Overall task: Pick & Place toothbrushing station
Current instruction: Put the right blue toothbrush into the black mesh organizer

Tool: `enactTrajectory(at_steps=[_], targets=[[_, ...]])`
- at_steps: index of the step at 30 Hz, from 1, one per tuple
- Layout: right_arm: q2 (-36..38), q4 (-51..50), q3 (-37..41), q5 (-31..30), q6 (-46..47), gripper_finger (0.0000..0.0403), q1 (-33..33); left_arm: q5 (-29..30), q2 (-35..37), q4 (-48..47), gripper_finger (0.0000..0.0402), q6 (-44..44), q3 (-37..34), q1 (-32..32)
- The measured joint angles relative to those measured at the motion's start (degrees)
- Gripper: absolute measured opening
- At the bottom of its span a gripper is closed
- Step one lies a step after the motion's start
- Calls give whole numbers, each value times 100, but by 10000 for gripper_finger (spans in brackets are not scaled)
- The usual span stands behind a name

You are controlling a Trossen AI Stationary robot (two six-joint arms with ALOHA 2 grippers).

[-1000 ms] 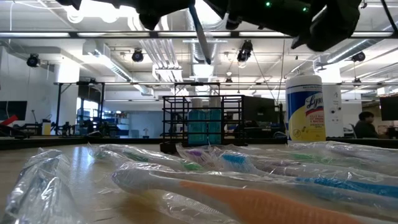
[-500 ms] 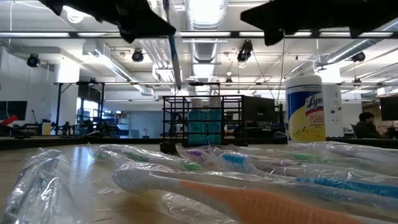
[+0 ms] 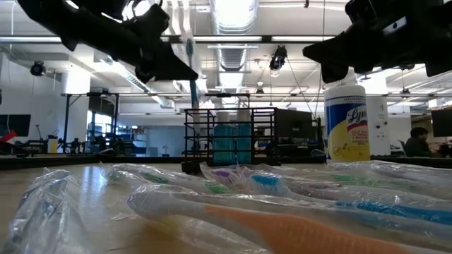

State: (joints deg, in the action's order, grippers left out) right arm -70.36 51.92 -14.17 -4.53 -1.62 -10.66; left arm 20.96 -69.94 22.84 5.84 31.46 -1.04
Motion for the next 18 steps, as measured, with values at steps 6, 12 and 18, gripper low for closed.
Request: enactTrajectory(at_steps=[6,12,18], targets=[[9,-38,-38,2,17,8,0,-294,-372,614,19,438,-284,147],[1,-30,-55,2,39,8,0,-427,-718,946,19,785,-358,282],[1,-28,-55,2,61,9,0,-441,-1018,1011,25,945,-306,298]])
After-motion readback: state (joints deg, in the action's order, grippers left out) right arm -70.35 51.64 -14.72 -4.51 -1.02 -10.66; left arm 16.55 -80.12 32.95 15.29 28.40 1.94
